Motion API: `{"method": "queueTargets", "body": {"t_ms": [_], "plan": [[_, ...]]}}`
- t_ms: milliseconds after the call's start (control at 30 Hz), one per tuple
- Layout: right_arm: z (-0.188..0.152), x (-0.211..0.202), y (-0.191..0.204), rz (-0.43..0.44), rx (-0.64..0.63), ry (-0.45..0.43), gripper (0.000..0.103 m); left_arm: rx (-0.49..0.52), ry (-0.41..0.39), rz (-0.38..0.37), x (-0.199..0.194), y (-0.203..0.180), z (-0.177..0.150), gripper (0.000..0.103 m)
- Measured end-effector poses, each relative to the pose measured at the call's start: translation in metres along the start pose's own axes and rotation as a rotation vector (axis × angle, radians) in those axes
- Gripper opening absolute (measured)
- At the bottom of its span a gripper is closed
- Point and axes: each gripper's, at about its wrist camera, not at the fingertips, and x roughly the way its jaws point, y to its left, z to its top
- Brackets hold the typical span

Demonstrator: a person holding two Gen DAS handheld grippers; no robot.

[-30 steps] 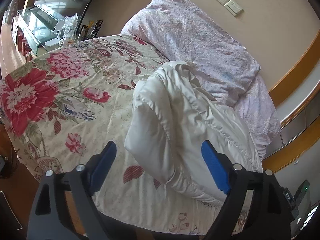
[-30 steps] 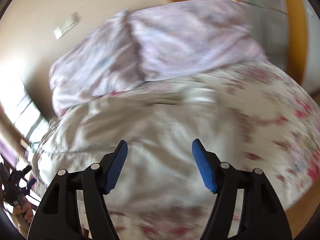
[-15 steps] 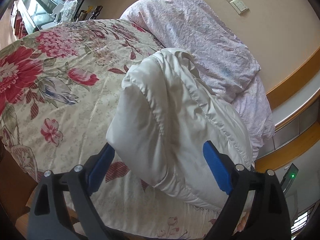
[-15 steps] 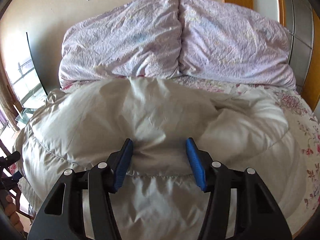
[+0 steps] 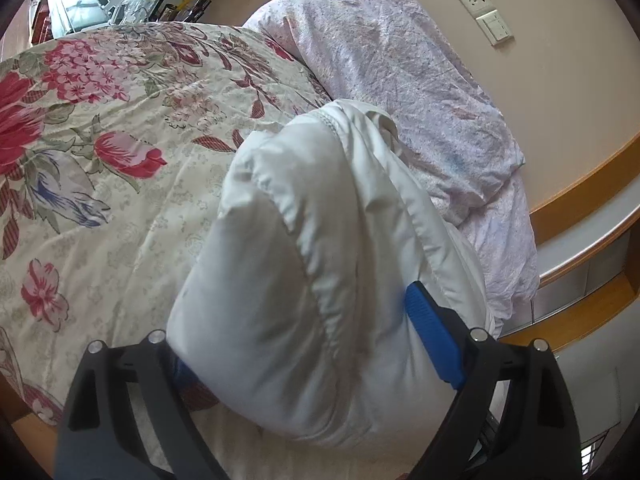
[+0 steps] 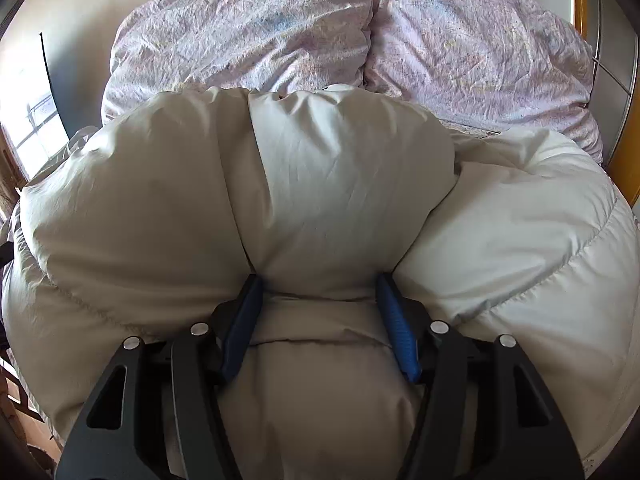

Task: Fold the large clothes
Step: 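Fold the jacket over onto itself with both grippers and release, then grasp the jacket bundle with both grippers and lift it off the bed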

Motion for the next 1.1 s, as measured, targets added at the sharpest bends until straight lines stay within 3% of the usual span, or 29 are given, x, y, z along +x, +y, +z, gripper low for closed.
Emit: {"method": "queueTargets", "body": {"t_ms": [133, 200, 267, 367, 433, 567, 733, 900, 1100], "plan": [[0.001, -0.001, 0.000, -0.001, 0.003, -0.006, 0.061, -0.045, -0.011, -0.021, 0.002, 0.005, 0.005, 0.079], [0.001, -0.001, 0.000, -0.001, 0.003, -0.008, 0.061, -0.068, -0.013, -0.041, 0.003, 0.009, 0.008, 0.071], [0.000, -0.001, 0.000, -0.001, 0.002, -0.009, 0.061, -0.080, -0.012, -0.055, 0.004, 0.012, 0.012, 0.056], [-0.001, -0.001, 0.001, -0.009, 0.002, -0.010, 0.061, -0.065, -0.011, -0.079, 0.000, 0.005, 0.019, 0.040], [-0.001, -0.002, 0.002, -0.015, 0.005, -0.010, 0.061, -0.016, -0.016, -0.076, -0.006, -0.009, 0.023, 0.037], [-0.002, -0.002, 0.003, -0.031, 0.012, -0.014, 0.061, 0.094, -0.043, -0.071, -0.019, -0.043, 0.024, 0.035], [-0.003, -0.002, 0.003, -0.033, 0.018, -0.016, 0.061, 0.233, -0.079, -0.119, -0.037, -0.097, 0.019, 0.035], [-0.003, -0.002, 0.001, -0.029, 0.028, -0.020, 0.061, 0.411, -0.106, -0.183, -0.051, -0.166, -0.001, 0.035], [0.000, -0.006, -0.009, 0.015, 0.033, -0.017, 0.061, 0.548, -0.109, -0.229, -0.050, -0.232, -0.035, 0.038]]}}
